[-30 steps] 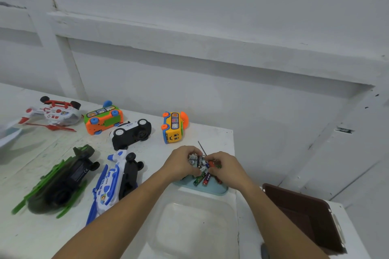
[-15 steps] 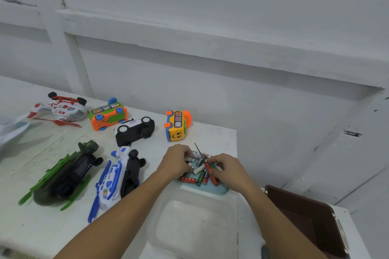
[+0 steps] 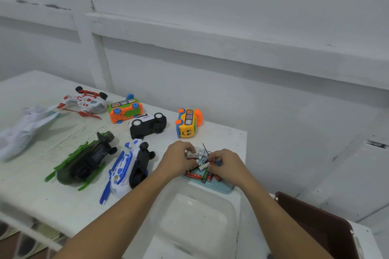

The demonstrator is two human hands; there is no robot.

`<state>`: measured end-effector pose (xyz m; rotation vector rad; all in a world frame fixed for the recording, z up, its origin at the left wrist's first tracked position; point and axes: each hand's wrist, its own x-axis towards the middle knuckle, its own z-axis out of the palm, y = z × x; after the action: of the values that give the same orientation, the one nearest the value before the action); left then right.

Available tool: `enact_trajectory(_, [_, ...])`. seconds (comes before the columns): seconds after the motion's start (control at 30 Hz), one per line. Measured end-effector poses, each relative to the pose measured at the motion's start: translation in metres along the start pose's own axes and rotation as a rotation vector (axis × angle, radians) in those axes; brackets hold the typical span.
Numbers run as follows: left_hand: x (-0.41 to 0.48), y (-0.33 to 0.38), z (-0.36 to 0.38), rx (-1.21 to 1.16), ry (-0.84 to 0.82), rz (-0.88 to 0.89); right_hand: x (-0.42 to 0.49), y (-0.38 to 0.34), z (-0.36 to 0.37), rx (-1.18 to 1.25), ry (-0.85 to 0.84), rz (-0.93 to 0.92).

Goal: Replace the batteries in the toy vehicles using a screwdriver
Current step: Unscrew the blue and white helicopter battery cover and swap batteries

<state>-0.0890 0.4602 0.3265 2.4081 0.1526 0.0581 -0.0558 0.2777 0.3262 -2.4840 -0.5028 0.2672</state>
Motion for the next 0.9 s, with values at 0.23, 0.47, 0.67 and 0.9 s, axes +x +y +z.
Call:
enact_trajectory(0.23, [-0.035, 0.002, -0.037, -0.087, 0.172, 0.029, 0.001, -0.036, 0.006, 0.129, 0.034, -0.100])
enact_trajectory(0.47, [-0.071, -0.035, -0.089, 0.035, 0.347, -0.106, 0.008, -0.090, 0.032, 0.389, -0.089, -0.110])
enact_trajectory(0.67, [-0.083, -0.080, -0.109, 0.047, 0.106, -0.318, 0.019, -0.134, 0.063, 0.502, -0.238, 0.095])
enact_trajectory(0.9, [-0.078, -0.101, -0.114, -0.165, -0.017, -0.254, 0.020, -0.158, 0.088, 0.736, -0.299, 0.318])
